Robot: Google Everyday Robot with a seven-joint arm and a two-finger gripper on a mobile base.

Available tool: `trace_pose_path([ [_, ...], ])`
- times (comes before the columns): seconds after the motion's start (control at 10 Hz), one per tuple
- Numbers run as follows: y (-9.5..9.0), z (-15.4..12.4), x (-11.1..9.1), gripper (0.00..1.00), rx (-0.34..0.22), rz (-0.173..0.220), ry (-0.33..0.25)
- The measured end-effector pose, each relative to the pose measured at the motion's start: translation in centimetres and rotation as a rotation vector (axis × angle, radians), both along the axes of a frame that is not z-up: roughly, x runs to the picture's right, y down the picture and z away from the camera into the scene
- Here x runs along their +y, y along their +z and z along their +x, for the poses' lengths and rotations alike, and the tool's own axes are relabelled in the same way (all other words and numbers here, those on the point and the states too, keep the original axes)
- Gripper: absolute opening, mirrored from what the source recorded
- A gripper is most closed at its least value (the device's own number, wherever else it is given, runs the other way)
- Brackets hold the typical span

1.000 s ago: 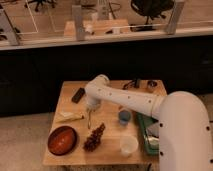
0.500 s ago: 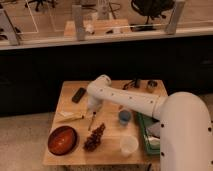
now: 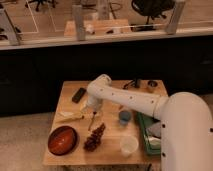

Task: Place fork in table surface

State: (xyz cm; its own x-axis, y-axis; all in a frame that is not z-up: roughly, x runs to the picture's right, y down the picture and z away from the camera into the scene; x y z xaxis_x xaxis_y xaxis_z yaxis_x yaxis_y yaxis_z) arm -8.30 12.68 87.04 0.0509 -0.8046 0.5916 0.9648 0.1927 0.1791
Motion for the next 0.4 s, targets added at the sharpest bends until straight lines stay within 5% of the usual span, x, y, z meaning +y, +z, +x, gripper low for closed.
trace_pose_path([
  [0.4,-0.3,1.1,-1.7,0.80,0.019,0.016,0.073],
])
